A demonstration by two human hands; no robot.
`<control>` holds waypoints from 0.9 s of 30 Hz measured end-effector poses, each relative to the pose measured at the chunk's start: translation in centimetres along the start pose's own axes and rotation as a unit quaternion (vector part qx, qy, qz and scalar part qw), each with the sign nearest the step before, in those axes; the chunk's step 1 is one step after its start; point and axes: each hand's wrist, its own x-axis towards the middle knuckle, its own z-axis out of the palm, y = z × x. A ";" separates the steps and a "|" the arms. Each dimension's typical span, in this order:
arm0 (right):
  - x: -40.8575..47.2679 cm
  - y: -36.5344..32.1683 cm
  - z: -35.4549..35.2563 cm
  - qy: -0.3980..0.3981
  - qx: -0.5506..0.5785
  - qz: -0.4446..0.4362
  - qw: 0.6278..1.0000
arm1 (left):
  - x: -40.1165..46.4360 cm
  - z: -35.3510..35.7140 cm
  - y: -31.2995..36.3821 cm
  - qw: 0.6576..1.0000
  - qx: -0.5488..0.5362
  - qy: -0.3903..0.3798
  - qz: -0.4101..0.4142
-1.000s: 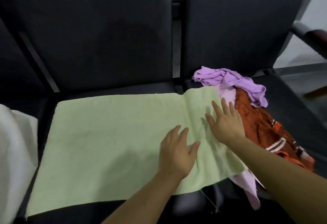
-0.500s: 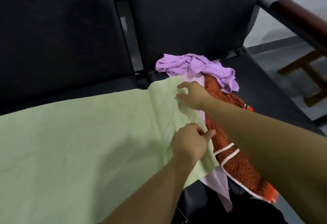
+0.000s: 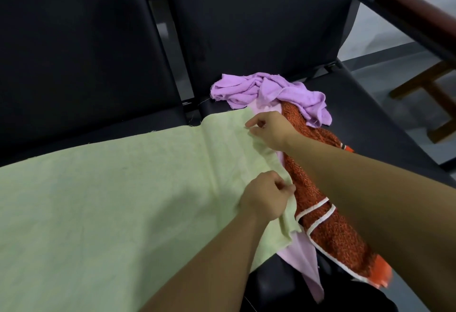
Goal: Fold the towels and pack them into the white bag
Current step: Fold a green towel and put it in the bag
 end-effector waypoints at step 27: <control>-3.4 -2.7 -1.7 0.033 0.052 0.021 0.998 | -7.0 -5.7 -1.5 0.943 -0.330 0.038 -0.010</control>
